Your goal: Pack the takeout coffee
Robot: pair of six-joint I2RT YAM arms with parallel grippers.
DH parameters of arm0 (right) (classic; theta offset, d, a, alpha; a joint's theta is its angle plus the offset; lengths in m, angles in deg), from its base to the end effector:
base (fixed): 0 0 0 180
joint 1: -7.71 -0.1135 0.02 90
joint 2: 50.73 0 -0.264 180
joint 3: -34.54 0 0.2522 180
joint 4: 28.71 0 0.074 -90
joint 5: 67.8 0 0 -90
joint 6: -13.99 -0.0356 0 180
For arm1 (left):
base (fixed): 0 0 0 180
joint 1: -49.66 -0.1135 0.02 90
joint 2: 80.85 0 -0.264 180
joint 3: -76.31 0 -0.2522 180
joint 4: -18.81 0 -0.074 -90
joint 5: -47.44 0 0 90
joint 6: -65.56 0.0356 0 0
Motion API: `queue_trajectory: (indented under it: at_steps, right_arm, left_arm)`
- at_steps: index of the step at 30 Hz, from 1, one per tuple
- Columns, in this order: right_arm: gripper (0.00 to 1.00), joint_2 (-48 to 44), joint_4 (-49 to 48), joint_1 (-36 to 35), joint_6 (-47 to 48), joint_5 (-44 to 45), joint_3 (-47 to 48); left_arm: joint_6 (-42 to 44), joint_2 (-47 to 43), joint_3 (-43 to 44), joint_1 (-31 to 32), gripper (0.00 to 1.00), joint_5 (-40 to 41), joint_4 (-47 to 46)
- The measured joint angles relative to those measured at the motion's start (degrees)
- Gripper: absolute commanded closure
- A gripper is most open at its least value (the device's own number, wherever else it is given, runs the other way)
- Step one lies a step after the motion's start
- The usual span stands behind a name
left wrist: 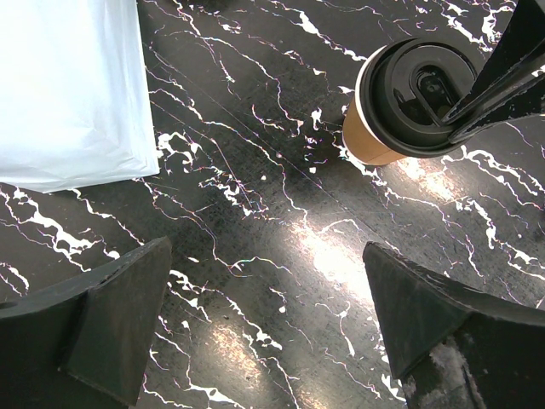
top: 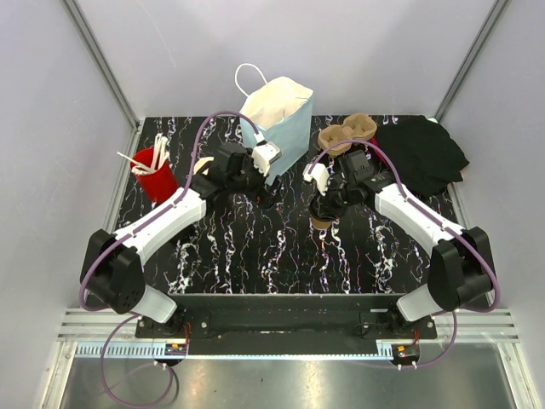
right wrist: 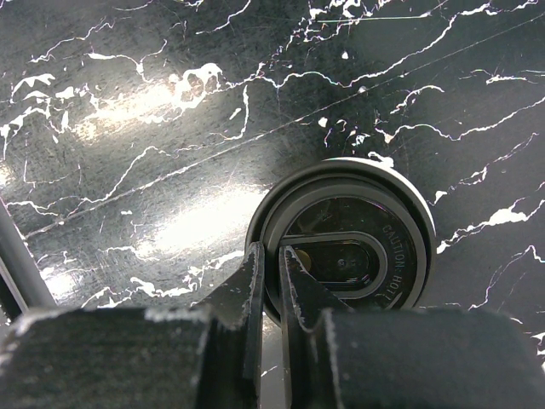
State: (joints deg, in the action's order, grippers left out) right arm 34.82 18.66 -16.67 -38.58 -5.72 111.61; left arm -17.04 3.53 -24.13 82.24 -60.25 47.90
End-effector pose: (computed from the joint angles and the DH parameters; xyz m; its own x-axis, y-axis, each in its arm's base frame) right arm 0.2738 0.1424 0.2522 -0.2314 -0.6945 -0.6813 -0.9379 0.3453 -0.0335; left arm 0.2765 -0.1895 0.2948 -0.3727 0.3838 -0.8448 0.7800 0.6228 -0.0612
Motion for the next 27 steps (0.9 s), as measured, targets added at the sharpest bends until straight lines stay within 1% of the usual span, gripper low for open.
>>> queue_trajectory:
  at_steps: [15,19,20,22,23,27]
  right_arm:
    - [1.00,1.62,-0.22,0.02,0.39,0.20,0.28]
    - [0.97,2.34,-0.48,0.02,0.46,0.13,0.87]
    - [0.94,2.40,-0.57,0.02,0.46,0.07,0.94]
    - [0.83,2.51,-0.52,0.02,0.48,-0.02,1.07]
    - [0.76,2.54,-0.50,0.02,0.50,-0.02,1.11]
    - [0.66,2.60,0.37,0.02,1.09,-0.04,1.40]
  left_arm:
    - [0.00,0.00,-0.11,0.00,0.01,0.00,-0.04]
    - [0.00,0.02,-0.35,0.00,0.01,0.00,-0.15]
    - [0.00,0.02,-0.35,0.00,0.01,0.00,-0.17]
    - [0.00,0.02,-0.35,0.00,0.01,0.00,-0.26]
    - [0.00,0.02,-0.35,0.00,0.01,0.00,-0.26]
    - [0.00,0.02,-0.35,0.00,0.01,0.00,-0.39]
